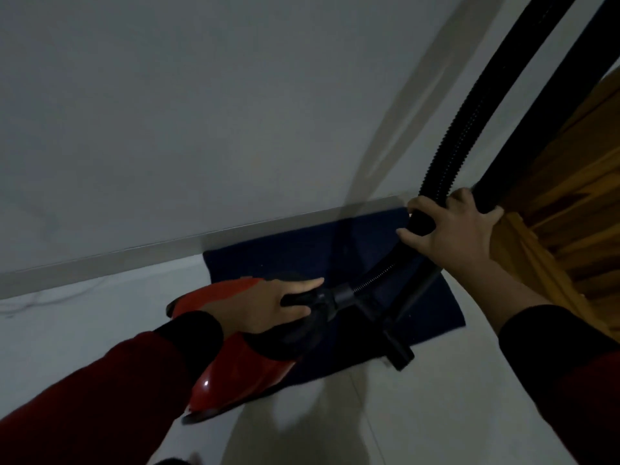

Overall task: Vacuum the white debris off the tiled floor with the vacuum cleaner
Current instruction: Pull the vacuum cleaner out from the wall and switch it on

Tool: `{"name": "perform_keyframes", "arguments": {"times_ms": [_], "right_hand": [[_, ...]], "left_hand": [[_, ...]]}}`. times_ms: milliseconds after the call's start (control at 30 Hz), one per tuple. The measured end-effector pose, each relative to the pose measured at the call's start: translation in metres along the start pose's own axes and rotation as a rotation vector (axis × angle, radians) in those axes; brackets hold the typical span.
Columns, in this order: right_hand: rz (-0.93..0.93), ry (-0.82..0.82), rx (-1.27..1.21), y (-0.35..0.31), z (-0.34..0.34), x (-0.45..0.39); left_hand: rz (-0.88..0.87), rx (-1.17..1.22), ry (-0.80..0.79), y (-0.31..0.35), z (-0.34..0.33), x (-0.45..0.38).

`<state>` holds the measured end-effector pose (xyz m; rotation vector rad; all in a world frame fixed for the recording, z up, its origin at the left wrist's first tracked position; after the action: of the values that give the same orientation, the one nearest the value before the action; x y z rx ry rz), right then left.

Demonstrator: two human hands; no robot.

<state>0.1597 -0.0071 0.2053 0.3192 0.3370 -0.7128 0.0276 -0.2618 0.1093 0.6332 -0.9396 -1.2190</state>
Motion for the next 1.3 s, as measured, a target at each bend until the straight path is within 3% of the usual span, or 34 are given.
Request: {"name": "perform_keyframes", "arguments": {"times_ms": [233,433,700,800,967,1167,1300], "right_hand": [[0.053,-0.082,0.003,-0.026,0.161,0.025],[0.074,-0.155,-0.042,-0.06,0.263,0.089],[0.158,-0.154,-0.094,-0.118,0.386,0.239],[0.166,-0.233,-0.112,-0.139,0.419,0.29],[0.177,-0.312,-0.108,-0.177,0.46,0.381],[0.217,-0.256,-0.137,-0.228,0.496,0.512],[0.234,-0.305,-0.117,-0.263,0.51,0.588]], "left_hand": [[0.023,-0.008,-0.065,0.118,0.036,0.127],[0.023,-0.014,-0.063,0.172,0.028,0.25],[0.099,0.024,-0.038,0.206,-0.05,0.438],[0.139,0.043,-0.049,0.212,-0.079,0.502],[0.182,0.071,-0.071,0.214,-0.136,0.602],[0.164,0.074,-0.05,0.193,-0.221,0.718],[0.203,0.035,-0.01,0.173,-0.271,0.787]]}}
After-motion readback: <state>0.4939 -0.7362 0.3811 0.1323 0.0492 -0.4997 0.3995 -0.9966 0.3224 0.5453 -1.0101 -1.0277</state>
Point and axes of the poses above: each hand's wrist, its own x-axis away from the middle knuckle, its own z-axis out of the back of the hand, y = z × x, the point moved 1 cm from there along -x, towards the middle knuckle, and after that the axes turned 8 degrees about -z, right-handed, at the moved point
